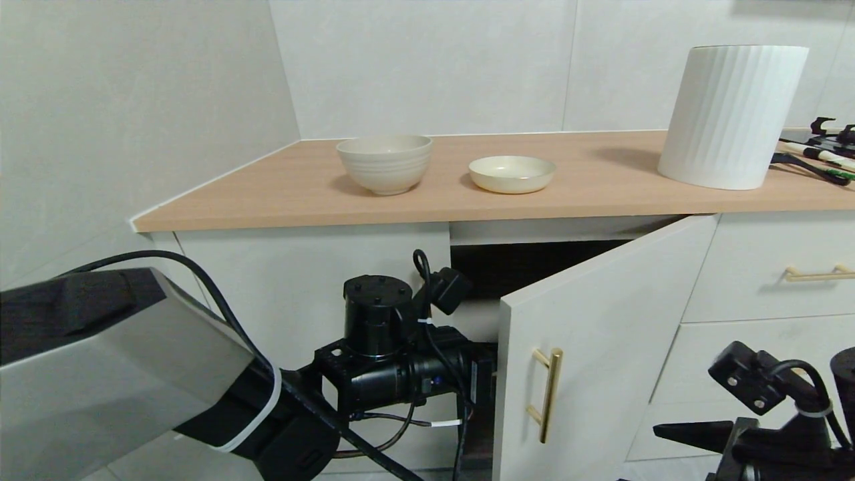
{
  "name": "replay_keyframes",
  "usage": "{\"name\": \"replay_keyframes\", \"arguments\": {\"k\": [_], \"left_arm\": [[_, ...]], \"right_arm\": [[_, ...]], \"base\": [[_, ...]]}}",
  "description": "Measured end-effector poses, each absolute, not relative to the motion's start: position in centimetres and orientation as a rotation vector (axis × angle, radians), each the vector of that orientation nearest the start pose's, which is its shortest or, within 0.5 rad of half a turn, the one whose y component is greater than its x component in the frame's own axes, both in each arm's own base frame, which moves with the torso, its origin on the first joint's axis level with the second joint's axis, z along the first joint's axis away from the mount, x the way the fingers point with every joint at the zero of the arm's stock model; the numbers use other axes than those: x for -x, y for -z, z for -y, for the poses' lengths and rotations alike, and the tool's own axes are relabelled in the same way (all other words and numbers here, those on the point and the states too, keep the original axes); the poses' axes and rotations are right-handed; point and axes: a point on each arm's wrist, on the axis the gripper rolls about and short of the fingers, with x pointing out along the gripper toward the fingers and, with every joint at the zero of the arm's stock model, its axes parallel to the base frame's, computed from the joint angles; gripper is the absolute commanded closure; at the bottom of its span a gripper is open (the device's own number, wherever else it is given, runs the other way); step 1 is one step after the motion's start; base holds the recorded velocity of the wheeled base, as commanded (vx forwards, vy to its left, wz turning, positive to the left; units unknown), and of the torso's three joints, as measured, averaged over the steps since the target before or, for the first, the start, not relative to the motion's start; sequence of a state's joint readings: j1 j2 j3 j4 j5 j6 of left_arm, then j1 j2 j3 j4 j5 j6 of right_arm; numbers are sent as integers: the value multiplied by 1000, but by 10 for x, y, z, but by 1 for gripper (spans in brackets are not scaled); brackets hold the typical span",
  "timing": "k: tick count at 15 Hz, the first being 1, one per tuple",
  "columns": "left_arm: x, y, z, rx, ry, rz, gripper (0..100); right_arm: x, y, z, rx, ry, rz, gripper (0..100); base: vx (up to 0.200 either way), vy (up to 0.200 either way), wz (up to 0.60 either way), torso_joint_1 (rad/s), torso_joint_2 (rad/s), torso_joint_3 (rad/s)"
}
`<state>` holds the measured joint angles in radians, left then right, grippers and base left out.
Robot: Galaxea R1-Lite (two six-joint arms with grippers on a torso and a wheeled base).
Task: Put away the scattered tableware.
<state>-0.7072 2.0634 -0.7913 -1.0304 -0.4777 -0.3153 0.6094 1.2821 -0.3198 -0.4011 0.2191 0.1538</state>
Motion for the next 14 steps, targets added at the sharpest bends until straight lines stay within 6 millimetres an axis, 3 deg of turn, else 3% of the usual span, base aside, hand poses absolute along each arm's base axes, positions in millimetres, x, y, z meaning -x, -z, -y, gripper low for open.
{"name": "replay_keyframes", "arguments": {"k": [5, 11, 14], "left_arm": [[-267, -98, 248, 247, 1141, -434, 100], [-267, -99, 249, 288, 1138, -458, 100], [-271, -99, 252, 290, 1138, -453, 100]], "right_arm": [[-123, -147, -93, -47, -799, -559, 0], [-122, -148, -92, -47, -801, -553, 0], [-122, -148, -92, -47, -801, -552, 0]], "base": [[0, 0, 0, 0, 0, 0], [-200, 0, 0, 2, 6, 2], [0, 0, 0, 0, 0, 0]]}}
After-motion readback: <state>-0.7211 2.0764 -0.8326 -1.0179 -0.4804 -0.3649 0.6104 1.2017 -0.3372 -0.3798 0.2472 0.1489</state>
